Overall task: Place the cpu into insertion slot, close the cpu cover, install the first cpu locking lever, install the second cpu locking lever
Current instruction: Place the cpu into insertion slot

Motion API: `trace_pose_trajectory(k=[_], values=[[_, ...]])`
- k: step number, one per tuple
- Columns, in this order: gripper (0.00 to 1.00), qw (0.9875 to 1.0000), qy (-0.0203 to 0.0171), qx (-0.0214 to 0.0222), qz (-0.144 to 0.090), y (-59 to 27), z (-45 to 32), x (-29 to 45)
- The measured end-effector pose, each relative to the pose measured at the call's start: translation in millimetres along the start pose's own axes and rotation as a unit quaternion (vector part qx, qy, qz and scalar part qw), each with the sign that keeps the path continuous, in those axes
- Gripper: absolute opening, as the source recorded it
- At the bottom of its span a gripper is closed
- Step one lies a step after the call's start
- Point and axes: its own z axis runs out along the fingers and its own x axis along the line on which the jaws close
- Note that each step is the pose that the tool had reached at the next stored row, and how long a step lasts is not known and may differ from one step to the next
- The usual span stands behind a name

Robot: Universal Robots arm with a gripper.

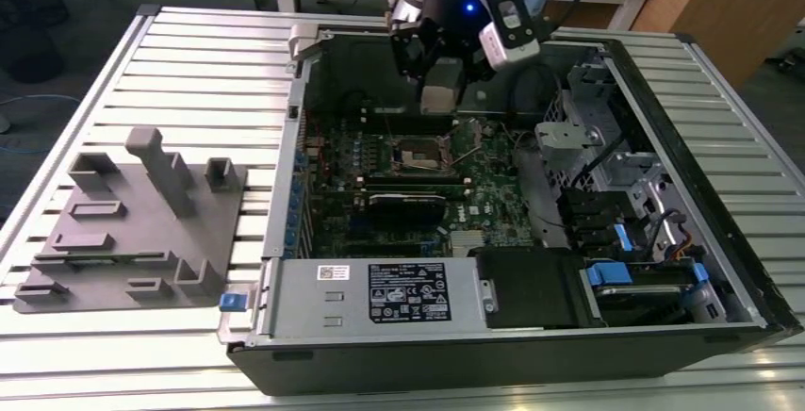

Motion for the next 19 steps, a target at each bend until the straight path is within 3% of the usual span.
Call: trace_pose_trajectory(k=[4,19], values=[[0.54,1.0000,0.0000,0.0000,0.000,-0.4,4.4,-0.1],[0.54,1.0000,0.0000,0.0000,0.000,-0.7,7.2,-0.1]])
